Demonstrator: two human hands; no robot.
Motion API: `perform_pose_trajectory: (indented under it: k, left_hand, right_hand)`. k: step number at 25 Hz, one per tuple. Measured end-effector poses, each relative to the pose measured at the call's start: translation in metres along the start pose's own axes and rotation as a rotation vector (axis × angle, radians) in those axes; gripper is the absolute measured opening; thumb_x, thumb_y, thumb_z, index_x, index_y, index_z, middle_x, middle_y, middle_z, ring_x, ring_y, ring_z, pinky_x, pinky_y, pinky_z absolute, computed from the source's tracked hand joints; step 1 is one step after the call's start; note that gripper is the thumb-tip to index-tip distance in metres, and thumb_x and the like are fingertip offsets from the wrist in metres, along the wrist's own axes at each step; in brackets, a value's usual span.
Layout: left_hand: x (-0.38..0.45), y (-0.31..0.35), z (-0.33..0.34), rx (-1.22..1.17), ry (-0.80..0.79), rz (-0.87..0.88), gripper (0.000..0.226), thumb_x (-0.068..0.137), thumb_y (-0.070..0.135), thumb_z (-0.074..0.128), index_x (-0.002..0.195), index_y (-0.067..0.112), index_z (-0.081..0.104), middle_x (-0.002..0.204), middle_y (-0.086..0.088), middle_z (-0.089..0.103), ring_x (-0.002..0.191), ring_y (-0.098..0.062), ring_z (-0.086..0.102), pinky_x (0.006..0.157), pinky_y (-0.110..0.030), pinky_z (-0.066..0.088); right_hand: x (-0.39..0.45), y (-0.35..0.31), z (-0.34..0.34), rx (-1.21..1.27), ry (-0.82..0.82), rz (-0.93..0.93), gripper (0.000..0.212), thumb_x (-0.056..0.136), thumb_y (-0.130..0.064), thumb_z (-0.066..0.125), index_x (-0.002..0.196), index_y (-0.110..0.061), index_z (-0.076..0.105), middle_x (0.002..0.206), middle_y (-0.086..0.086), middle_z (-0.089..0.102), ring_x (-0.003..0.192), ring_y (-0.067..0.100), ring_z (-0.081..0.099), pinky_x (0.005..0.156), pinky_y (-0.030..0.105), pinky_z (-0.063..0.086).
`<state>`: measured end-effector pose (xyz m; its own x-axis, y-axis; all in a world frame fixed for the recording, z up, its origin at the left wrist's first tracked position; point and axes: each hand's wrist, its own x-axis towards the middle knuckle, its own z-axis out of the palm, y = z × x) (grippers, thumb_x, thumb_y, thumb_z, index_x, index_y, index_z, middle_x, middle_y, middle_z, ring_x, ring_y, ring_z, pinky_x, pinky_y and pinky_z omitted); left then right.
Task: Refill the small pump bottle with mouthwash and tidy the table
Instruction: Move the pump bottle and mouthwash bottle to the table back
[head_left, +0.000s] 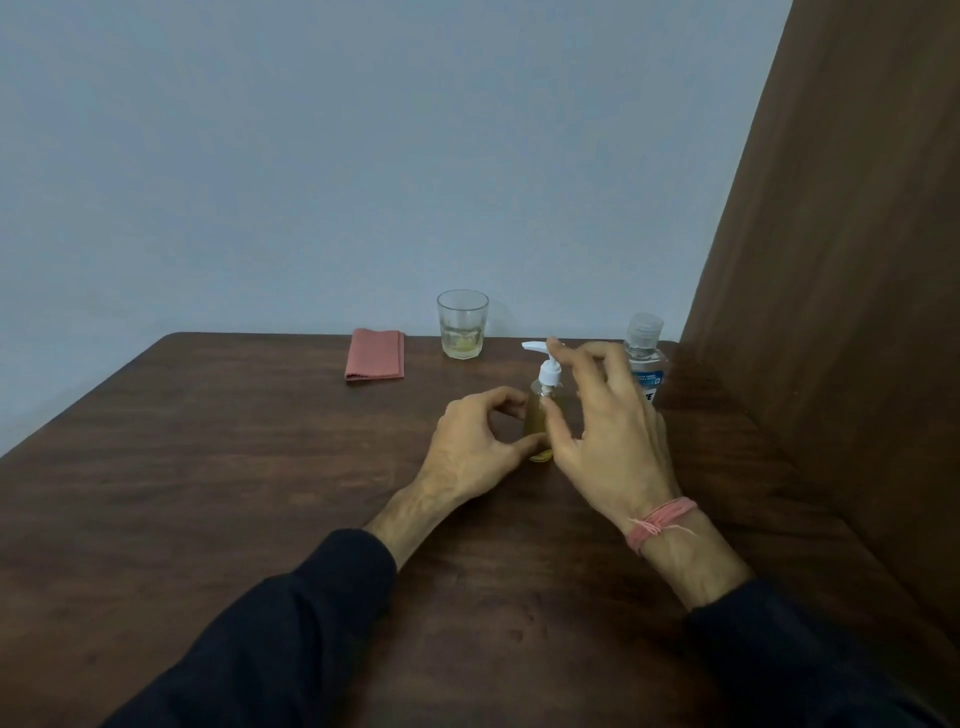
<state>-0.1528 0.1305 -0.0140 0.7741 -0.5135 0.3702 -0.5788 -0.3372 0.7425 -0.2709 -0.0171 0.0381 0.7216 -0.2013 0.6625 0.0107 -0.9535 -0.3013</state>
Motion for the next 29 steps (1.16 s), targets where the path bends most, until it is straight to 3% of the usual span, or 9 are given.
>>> perform_pose_trajectory:
  k: [3, 8, 11, 14, 17, 19, 21, 24, 29]
  left_hand:
    - [0.001, 0.006, 0.006, 0.068, 0.024, -0.064, 0.059, 0.073, 0.076, 0.078, 0.121, 0.04, 0.08, 0.113, 0.028, 0.079, 0.106, 0.006, 0.072, 0.096, -0.03, 0.057]
    - [0.03, 0.01, 0.014, 0.124, 0.055, -0.146, 0.053, 0.082, 0.063, 0.095, 0.126, 0.038, 0.081, 0.116, 0.026, 0.081, 0.115, 0.0, 0.073, 0.098, -0.033, 0.056]
    - [0.055, 0.011, 0.022, 0.153, 0.046, -0.184, 0.057, 0.083, 0.06, 0.096, 0.132, 0.036, 0.08, 0.122, 0.021, 0.082, 0.12, -0.005, 0.074, 0.107, -0.039, 0.059]
    - [0.083, 0.005, 0.031, 0.159, 0.048, -0.226, 0.06, 0.086, 0.057, 0.095, 0.138, 0.033, 0.078, 0.127, 0.016, 0.082, 0.122, -0.009, 0.074, 0.111, -0.043, 0.061]
    - [0.115, -0.006, 0.04, 0.171, 0.087, -0.24, 0.059, 0.088, 0.055, 0.094, 0.139, 0.032, 0.078, 0.126, 0.015, 0.082, 0.122, -0.01, 0.075, 0.11, -0.043, 0.06]
    - [0.135, -0.011, 0.048, 0.2, 0.108, -0.244, 0.06, 0.089, 0.054, 0.094, 0.141, 0.03, 0.076, 0.128, 0.013, 0.082, 0.124, -0.014, 0.074, 0.111, -0.046, 0.06]
    - [0.155, -0.016, 0.055, 0.234, 0.13, -0.236, 0.059, 0.091, 0.052, 0.093, 0.142, 0.028, 0.075, 0.131, 0.009, 0.081, 0.127, -0.019, 0.074, 0.109, -0.046, 0.061]
    - [0.182, -0.026, 0.065, 0.252, 0.161, -0.223, 0.055, 0.093, 0.048, 0.091, 0.141, 0.028, 0.075, 0.13, 0.006, 0.083, 0.126, -0.022, 0.076, 0.107, -0.045, 0.062]
    - [0.208, -0.04, 0.077, 0.223, 0.182, -0.227, 0.058, 0.092, 0.046, 0.093, 0.143, 0.026, 0.074, 0.13, 0.004, 0.084, 0.123, -0.021, 0.079, 0.108, -0.047, 0.063]
  right_hand:
    - [0.024, -0.002, -0.026, -0.185, -0.066, -0.1, 0.044, 0.1, -0.03, 0.071, 0.144, -0.026, 0.066, 0.14, -0.006, 0.047, 0.124, 0.018, 0.058, 0.073, 0.037, 0.058]
    - [0.092, -0.004, -0.051, -0.456, -0.374, -0.238, 0.033, 0.103, -0.027, 0.059, 0.132, -0.025, 0.073, 0.132, -0.006, 0.062, 0.12, 0.019, 0.051, 0.083, 0.04, 0.056]
    - [0.14, -0.002, -0.053, -0.454, -0.538, -0.21, 0.033, 0.098, -0.026, 0.063, 0.128, -0.024, 0.076, 0.128, 0.002, 0.068, 0.11, 0.019, 0.056, 0.084, 0.036, 0.051]
    - [0.186, 0.012, -0.042, -0.393, -0.689, -0.156, 0.034, 0.1, -0.025, 0.066, 0.132, -0.027, 0.077, 0.139, 0.0, 0.071, 0.119, 0.021, 0.065, 0.097, 0.033, 0.051]
    - [0.214, 0.043, -0.029, -0.278, -0.69, -0.104, 0.032, 0.1, -0.028, 0.066, 0.128, -0.037, 0.079, 0.133, -0.012, 0.068, 0.108, 0.011, 0.062, 0.094, 0.029, 0.046]
    - [0.224, 0.069, -0.02, -0.189, -0.644, -0.065, 0.033, 0.101, -0.028, 0.067, 0.127, -0.044, 0.079, 0.113, -0.026, 0.065, 0.092, 0.0, 0.058, 0.083, 0.021, 0.041]
    - [0.226, 0.092, -0.009, -0.072, -0.586, -0.012, 0.038, 0.102, -0.027, 0.067, 0.131, -0.049, 0.075, 0.102, -0.037, 0.061, 0.091, -0.002, 0.06, 0.083, 0.018, 0.043]
    - [0.223, 0.121, 0.016, 0.135, -0.538, 0.051, 0.055, 0.102, -0.012, 0.066, 0.145, -0.047, 0.067, 0.137, -0.026, 0.067, 0.106, 0.002, 0.066, 0.098, 0.025, 0.051]
    - [0.22, 0.148, 0.046, 0.274, -0.507, 0.061, 0.095, 0.094, 0.011, 0.071, 0.165, -0.044, 0.041, 0.159, -0.017, 0.057, 0.119, 0.006, 0.068, 0.083, 0.017, 0.059]
